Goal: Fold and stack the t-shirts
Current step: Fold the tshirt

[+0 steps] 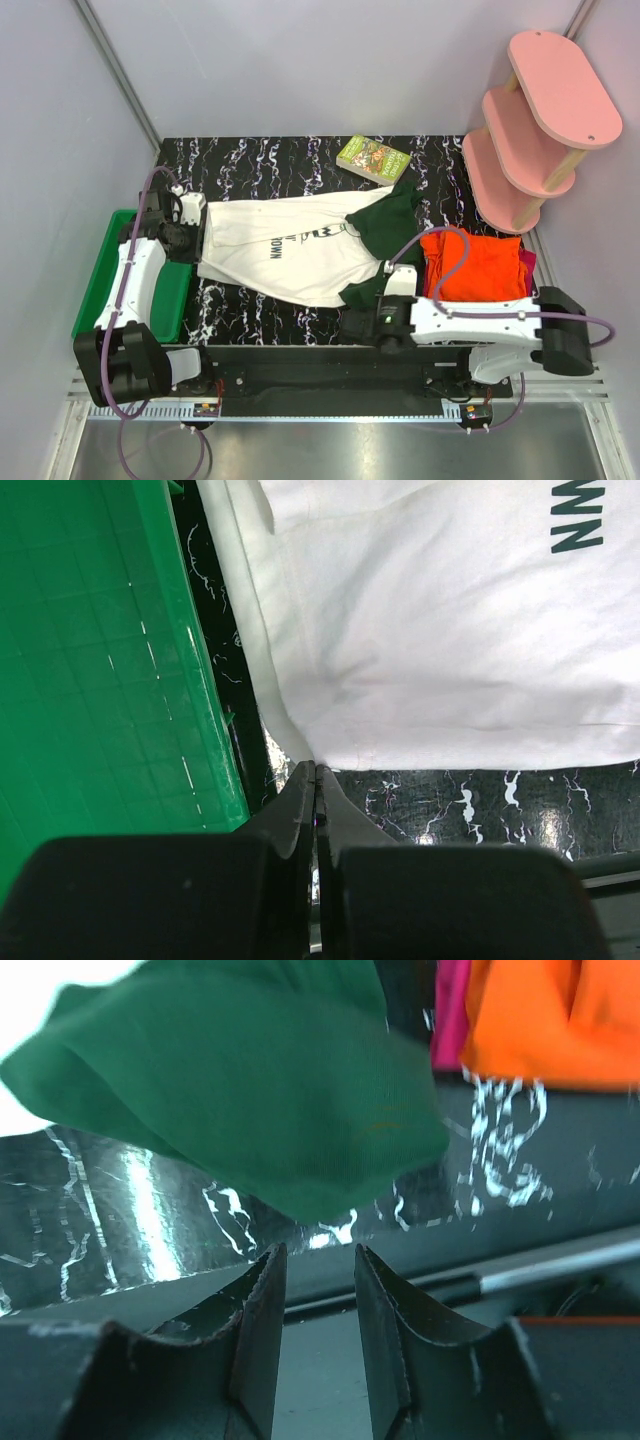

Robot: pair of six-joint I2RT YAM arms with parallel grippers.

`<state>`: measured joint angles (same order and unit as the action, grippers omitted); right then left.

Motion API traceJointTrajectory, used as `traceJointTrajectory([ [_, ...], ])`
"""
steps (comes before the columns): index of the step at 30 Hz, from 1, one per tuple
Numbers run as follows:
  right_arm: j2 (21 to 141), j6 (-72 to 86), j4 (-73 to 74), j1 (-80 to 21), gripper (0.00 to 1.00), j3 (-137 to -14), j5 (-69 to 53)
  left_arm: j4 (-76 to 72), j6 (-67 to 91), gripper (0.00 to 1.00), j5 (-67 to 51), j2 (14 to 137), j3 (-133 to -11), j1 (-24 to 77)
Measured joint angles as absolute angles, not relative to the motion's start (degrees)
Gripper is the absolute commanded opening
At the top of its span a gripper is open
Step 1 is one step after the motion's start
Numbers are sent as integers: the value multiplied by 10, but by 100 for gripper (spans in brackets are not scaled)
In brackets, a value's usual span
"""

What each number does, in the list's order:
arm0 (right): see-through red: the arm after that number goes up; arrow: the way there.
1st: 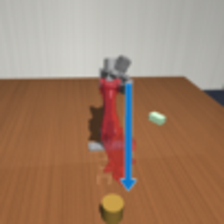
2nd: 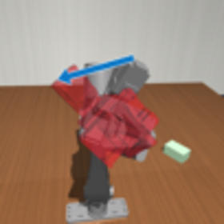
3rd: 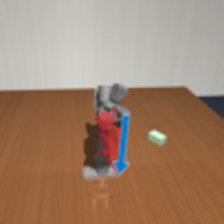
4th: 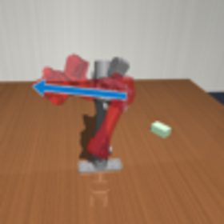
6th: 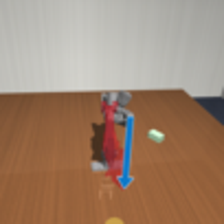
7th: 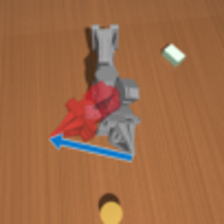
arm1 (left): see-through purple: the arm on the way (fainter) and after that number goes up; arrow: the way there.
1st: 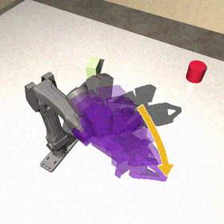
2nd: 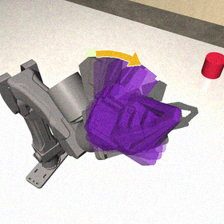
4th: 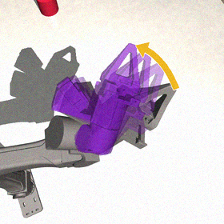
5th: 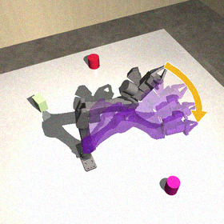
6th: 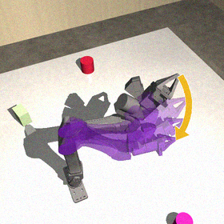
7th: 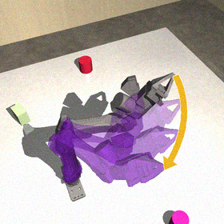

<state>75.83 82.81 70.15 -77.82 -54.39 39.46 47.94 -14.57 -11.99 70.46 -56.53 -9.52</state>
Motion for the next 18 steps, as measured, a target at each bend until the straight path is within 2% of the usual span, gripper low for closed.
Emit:
traceJointTrajectory([
  [3,793,914,721,-803,41,-543,393,480,-146,0,-123,705,-565,-95],
  [9,769,1037,745,-806,41,-507,379,481,-148,0,-130,705,-565,-95],
  [18,782,1108,760,-806,44,-500,377,485,-152,0,-141,705,-565,-95],
])
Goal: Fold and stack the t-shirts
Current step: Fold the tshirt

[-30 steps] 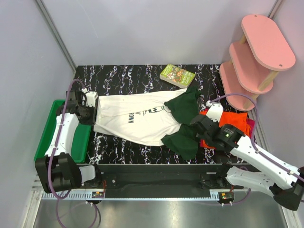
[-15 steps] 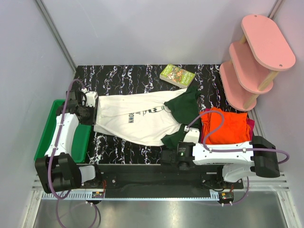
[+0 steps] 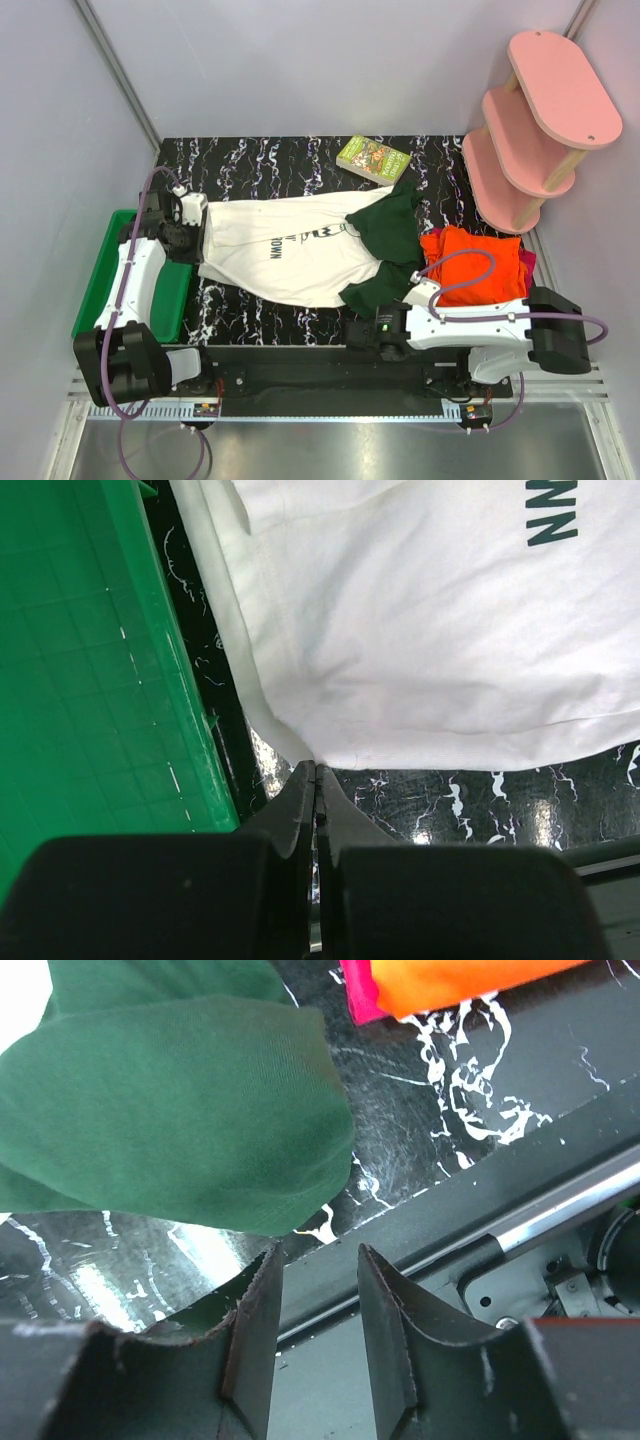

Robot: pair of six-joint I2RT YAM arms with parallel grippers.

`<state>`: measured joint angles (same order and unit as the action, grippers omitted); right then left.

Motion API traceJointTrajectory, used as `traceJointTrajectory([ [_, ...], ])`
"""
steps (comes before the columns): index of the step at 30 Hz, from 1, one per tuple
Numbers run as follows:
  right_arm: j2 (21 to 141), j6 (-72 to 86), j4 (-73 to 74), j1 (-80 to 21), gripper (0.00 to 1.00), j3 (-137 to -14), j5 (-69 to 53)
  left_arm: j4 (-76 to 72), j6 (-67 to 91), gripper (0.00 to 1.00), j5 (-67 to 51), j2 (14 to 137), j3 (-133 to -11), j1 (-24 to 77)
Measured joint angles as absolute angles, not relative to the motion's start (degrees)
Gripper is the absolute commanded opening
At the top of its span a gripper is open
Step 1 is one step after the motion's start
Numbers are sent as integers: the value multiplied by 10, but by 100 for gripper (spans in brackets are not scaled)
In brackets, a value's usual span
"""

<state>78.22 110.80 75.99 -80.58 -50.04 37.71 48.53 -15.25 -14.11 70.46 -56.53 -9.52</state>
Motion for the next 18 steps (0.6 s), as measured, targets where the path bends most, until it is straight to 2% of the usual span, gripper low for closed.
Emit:
traceJointTrajectory([
  [14,874,1121,759,-806,44,-522,318,501,-157,0,-164,706,-566,-93],
  [18,922,1123,762,-806,47,-545,321,501,-163,0,-172,706,-566,-93],
])
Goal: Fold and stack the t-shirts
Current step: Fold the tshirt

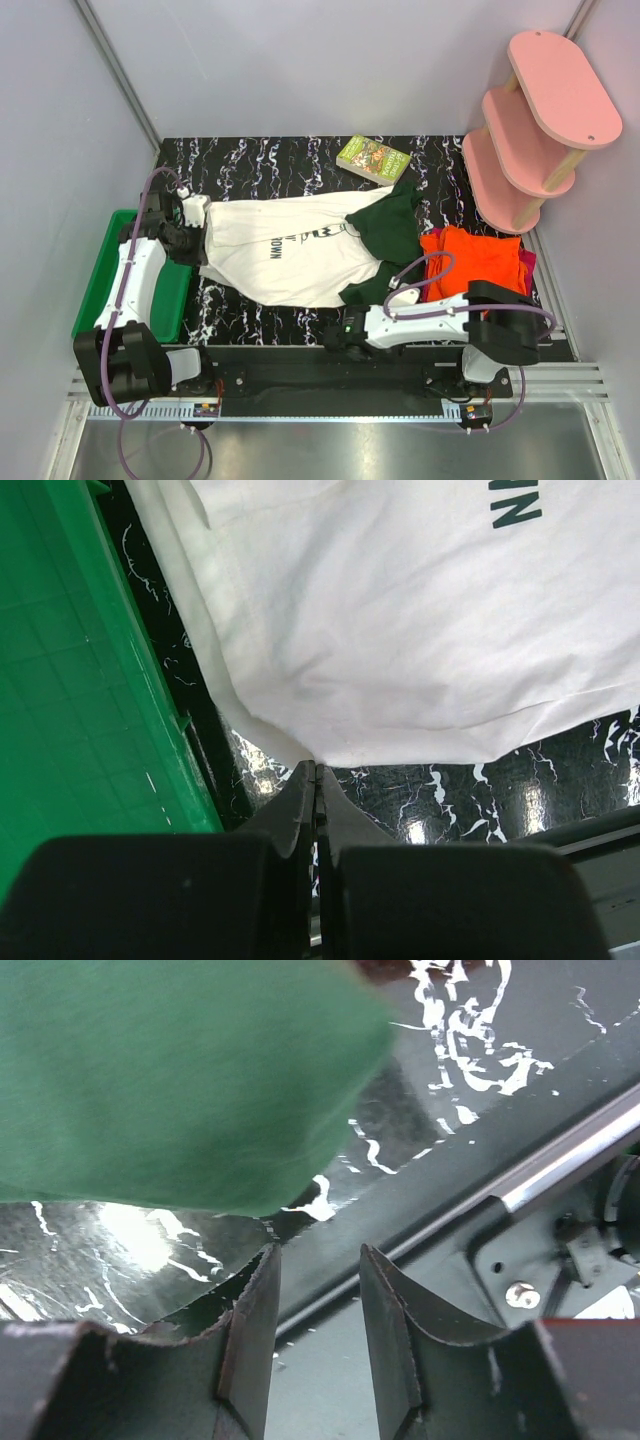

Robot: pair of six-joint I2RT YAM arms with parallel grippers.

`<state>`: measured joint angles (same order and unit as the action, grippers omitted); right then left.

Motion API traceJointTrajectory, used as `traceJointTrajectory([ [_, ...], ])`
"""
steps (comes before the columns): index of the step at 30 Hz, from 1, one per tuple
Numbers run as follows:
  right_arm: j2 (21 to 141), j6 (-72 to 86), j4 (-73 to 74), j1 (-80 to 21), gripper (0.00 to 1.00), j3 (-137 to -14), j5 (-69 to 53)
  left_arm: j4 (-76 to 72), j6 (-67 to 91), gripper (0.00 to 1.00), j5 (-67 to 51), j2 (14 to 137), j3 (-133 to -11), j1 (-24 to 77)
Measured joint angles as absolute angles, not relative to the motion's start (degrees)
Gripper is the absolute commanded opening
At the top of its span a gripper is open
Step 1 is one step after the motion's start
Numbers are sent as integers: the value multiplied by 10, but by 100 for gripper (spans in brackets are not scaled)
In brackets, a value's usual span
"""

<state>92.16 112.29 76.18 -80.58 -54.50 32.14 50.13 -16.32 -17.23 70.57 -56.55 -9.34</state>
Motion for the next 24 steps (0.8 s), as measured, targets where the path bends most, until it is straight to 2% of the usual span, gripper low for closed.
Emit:
traceJointTrajectory([
  [5,978,1123,757,-787,47,-573,336,505,-173,0,-183,706,-566,-93],
  [24,1045,1124,763,-719,49,-554,325,517,-193,0,-210,715,-578,-92],
])
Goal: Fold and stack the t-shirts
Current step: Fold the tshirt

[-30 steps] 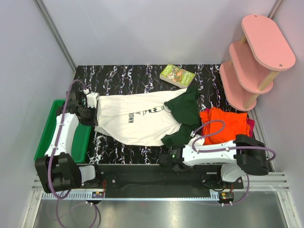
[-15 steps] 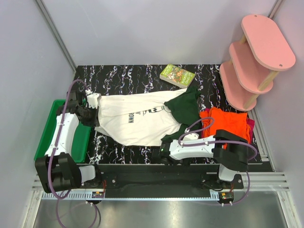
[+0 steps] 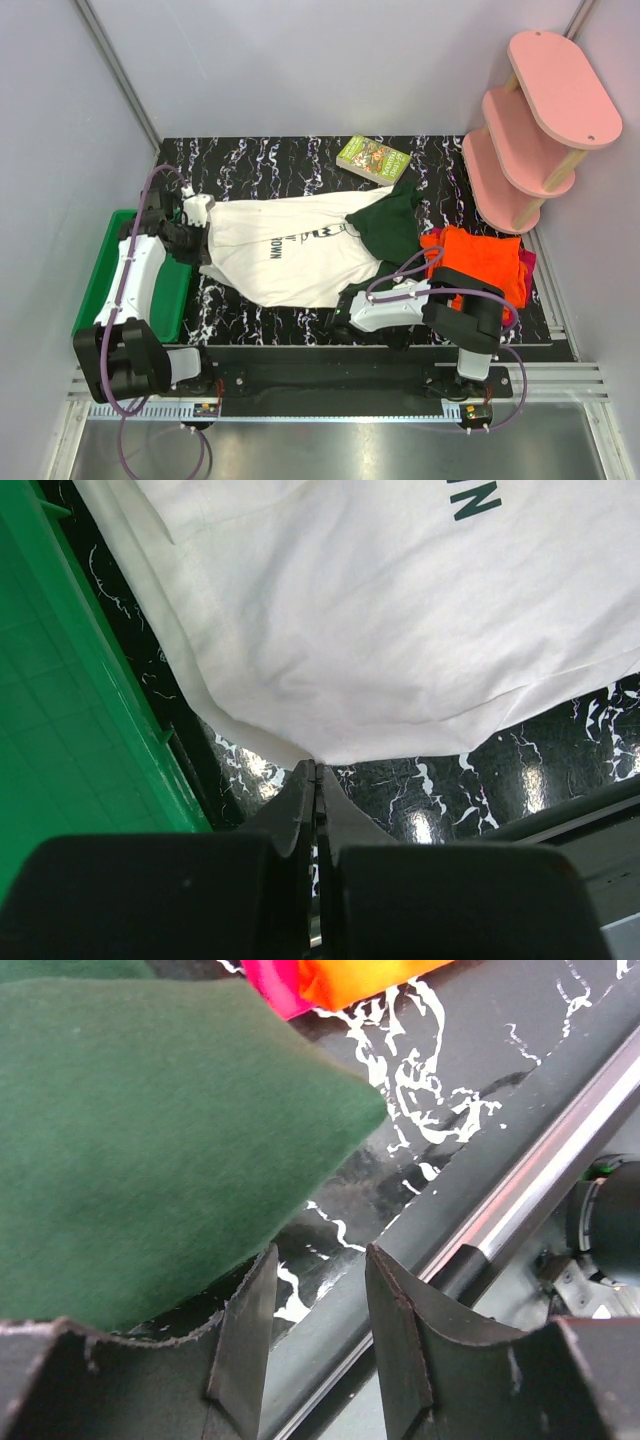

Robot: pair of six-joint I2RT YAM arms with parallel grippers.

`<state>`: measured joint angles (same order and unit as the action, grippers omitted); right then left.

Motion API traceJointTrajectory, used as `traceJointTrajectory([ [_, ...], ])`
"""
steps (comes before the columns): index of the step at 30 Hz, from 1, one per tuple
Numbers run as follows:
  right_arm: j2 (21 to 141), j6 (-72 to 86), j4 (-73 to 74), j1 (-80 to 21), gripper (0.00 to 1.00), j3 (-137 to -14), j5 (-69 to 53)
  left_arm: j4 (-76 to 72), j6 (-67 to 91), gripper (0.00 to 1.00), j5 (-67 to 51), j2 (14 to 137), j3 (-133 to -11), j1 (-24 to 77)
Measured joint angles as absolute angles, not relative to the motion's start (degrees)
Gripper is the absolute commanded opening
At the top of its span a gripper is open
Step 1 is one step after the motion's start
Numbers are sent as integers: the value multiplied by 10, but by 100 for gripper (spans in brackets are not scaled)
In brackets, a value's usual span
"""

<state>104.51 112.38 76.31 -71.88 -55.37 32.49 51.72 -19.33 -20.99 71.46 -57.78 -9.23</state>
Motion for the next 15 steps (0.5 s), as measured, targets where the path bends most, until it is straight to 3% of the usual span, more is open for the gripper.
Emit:
traceJointTrajectory([
  [15,1062,1124,759,-735,49,-653,366,531,-198,0,-213,719,-581,-92],
])
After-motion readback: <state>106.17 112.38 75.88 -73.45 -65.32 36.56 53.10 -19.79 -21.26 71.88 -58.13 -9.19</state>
